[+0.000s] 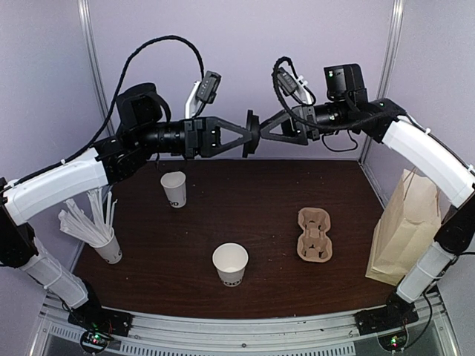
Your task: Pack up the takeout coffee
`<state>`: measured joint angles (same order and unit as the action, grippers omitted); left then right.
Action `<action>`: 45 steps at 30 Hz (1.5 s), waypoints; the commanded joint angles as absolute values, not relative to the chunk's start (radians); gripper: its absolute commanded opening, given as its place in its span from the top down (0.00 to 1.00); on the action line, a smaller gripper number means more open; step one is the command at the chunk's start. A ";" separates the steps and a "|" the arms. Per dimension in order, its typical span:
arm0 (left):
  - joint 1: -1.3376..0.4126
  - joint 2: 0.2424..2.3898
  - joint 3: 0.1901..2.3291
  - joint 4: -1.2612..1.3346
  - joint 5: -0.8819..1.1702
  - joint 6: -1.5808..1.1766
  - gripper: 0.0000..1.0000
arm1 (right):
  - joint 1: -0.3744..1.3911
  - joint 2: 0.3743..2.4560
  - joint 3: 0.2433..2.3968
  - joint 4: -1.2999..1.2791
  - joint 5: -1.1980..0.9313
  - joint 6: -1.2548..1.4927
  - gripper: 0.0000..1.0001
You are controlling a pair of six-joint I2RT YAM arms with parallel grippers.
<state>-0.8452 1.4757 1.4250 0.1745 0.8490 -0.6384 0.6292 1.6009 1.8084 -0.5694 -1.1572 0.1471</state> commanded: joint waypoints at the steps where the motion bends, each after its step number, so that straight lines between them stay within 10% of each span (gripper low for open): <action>1: -0.845 1.477 1.407 0.252 0.863 -0.658 0.92 | 0.643 1.606 1.827 -0.477 -1.201 0.233 0.02; 45: -0.845 1.497 1.384 0.308 0.809 -0.686 0.82 | 0.681 1.621 1.769 -0.434 -1.141 0.269 0.31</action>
